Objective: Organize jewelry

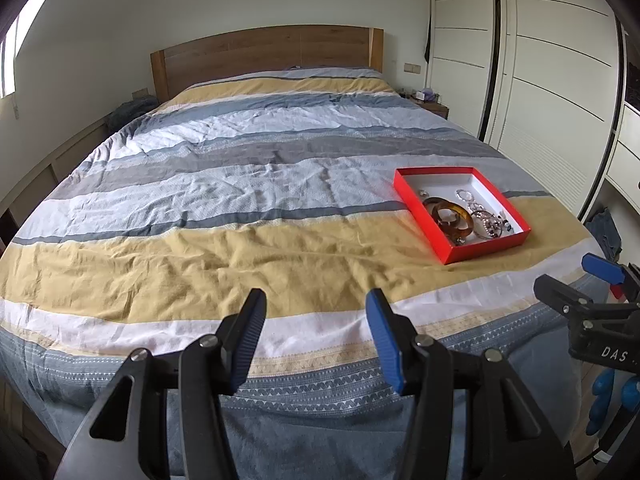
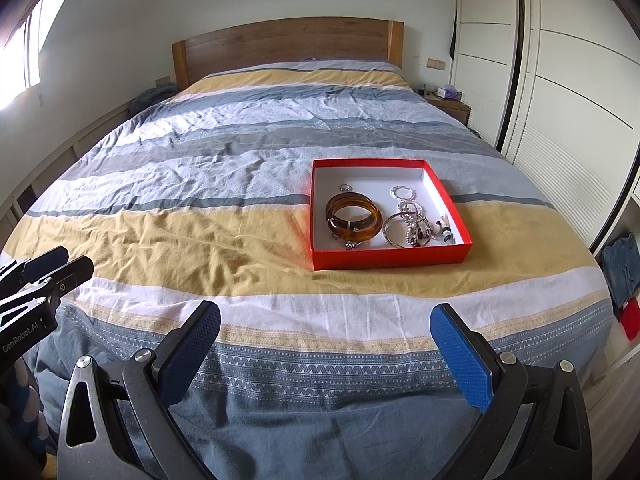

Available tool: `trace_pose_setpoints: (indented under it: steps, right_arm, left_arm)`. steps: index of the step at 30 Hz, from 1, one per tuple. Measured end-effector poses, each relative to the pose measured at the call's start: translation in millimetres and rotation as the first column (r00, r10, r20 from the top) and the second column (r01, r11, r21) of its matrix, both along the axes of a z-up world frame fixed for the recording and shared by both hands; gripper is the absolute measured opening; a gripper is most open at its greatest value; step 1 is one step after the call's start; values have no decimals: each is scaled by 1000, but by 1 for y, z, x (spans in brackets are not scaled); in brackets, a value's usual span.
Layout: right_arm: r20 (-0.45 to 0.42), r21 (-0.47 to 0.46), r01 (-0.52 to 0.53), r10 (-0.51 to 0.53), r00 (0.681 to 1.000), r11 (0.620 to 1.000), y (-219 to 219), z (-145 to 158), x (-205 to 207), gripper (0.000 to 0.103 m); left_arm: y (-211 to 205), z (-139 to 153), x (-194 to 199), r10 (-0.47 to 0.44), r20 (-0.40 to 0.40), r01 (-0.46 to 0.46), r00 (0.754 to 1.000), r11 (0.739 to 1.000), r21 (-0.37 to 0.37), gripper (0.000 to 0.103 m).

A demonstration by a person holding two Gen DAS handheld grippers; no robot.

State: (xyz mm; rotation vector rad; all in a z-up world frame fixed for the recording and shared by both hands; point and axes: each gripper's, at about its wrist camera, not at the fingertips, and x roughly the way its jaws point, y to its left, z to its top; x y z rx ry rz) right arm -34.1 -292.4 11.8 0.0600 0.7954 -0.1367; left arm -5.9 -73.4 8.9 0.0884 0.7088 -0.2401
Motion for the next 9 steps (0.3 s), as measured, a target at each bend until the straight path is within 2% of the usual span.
trace_pose_setpoints:
  steps: [9]
  right_arm:
    - [14, 3, 5, -5, 1000, 1000, -3, 4, -10, 103]
  left_arm:
    - [0, 7, -8, 6, 11, -6, 1000, 1000, 8, 50]
